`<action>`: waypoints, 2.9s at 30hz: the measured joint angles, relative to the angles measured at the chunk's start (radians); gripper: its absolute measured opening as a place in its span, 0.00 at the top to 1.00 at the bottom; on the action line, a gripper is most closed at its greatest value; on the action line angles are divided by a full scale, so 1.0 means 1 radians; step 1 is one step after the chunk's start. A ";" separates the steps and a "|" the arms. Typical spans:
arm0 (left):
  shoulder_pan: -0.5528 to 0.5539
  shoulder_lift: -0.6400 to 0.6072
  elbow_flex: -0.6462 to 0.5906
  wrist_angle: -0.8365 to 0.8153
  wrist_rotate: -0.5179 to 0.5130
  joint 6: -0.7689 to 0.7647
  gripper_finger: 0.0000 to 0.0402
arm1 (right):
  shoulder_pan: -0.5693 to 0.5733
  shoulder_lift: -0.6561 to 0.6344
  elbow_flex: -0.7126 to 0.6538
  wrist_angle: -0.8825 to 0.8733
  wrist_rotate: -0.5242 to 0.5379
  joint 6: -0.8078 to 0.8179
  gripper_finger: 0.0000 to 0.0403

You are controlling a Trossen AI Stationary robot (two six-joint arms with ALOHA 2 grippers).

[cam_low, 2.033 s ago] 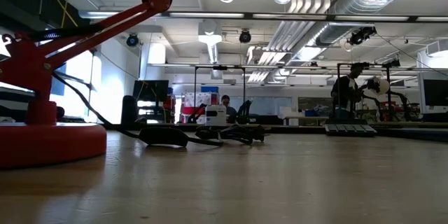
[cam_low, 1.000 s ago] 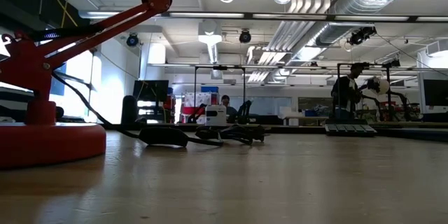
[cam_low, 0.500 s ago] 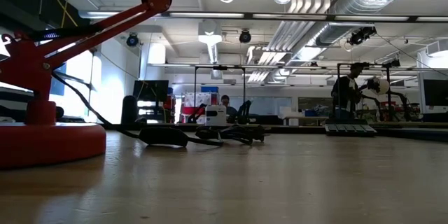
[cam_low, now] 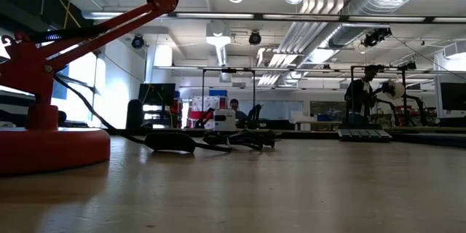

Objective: Screw lightbulb
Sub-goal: Remove the white lightbulb from the red lamp

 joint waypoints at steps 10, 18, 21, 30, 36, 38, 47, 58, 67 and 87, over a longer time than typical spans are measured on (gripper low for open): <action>0.000 0.000 0.000 0.001 0.000 -0.003 1.00 | -0.047 -0.030 0.001 -0.971 -0.045 1.323 0.03; 0.000 -0.001 0.000 0.000 0.000 0.005 1.00 | -0.124 -0.028 0.001 -0.706 -0.169 1.133 0.03; 0.000 -0.001 0.000 -0.001 0.000 0.005 1.00 | -0.169 -0.031 0.003 -0.518 -0.225 0.909 0.03; 0.000 -0.001 0.000 0.006 -0.004 0.005 1.00 | -0.321 -0.030 0.002 -0.200 -0.459 0.498 0.03; 0.000 -0.001 0.000 0.006 -0.005 0.005 1.00 | -0.335 -0.015 0.002 -0.194 -0.561 0.538 0.03; 0.000 -0.001 0.000 0.006 -0.005 0.005 1.00 | -0.341 -0.012 0.002 -0.186 -0.555 0.520 0.03; 0.001 -0.001 0.000 0.007 -0.005 0.005 1.00 | -0.363 -0.014 0.002 -0.126 -0.625 0.448 0.03; 0.001 -0.001 0.000 0.012 -0.005 -0.004 1.00 | -0.398 -0.008 0.002 -0.172 -0.642 0.400 0.03; 0.001 -0.001 0.000 0.017 -0.005 -0.004 1.00 | -0.408 -0.008 0.002 -0.153 -0.658 0.344 0.03; 0.001 -0.001 0.000 0.032 -0.009 -0.004 1.00 | -0.414 -0.008 0.002 -0.148 -0.701 0.340 0.11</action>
